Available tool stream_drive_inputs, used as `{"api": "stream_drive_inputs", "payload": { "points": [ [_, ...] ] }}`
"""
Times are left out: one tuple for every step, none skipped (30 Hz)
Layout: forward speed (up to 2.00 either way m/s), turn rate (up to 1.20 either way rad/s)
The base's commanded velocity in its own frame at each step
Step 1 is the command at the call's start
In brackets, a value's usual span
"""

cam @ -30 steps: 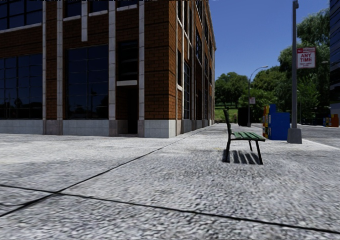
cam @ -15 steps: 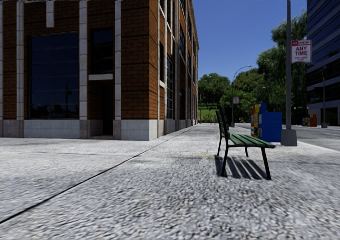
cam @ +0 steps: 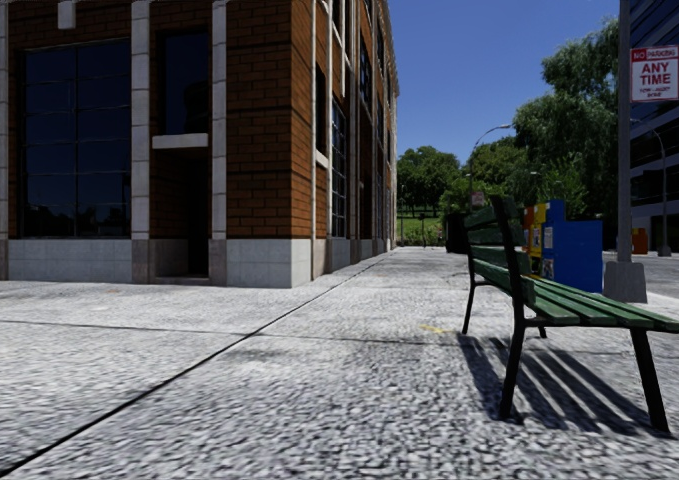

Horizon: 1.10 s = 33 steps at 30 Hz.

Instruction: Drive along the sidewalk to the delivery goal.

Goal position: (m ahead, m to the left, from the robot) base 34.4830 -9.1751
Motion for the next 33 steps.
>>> {"api": "stream_drive_inputs", "payload": {
  "points": [
    [2.00,0.00],
    [2.00,0.00],
    [2.00,0.00],
    [2.00,0.00],
    [2.00,0.00],
    [2.00,0.00],
    [2.00,0.00],
    [2.00,0.00],
    [2.00,0.00],
    [2.00,0.00],
    [2.00,0.00],
    [2.00,0.00],
    [2.00,0.00],
    [2.00,0.00],
    [2.00,0.00],
    [2.00,0.00],
    [2.00,0.00],
    [2.00,0.00],
    [2.00,-0.06],
    [2.00,-0.18],
    [2.00,-0.21],
    [2.00,-0.21],
    [2.00,-0.22],
    [2.00,-0.23],
    [2.00,-0.26],
    [2.00,-0.26],
    [2.00,-0.33],
    [2.00,-0.37],
    [2.00,-0.38],
    [2.00,-0.38],
    [2.00,-0.38],
    [2.00,-0.38],
    [2.00,-0.38]
  ]
}}
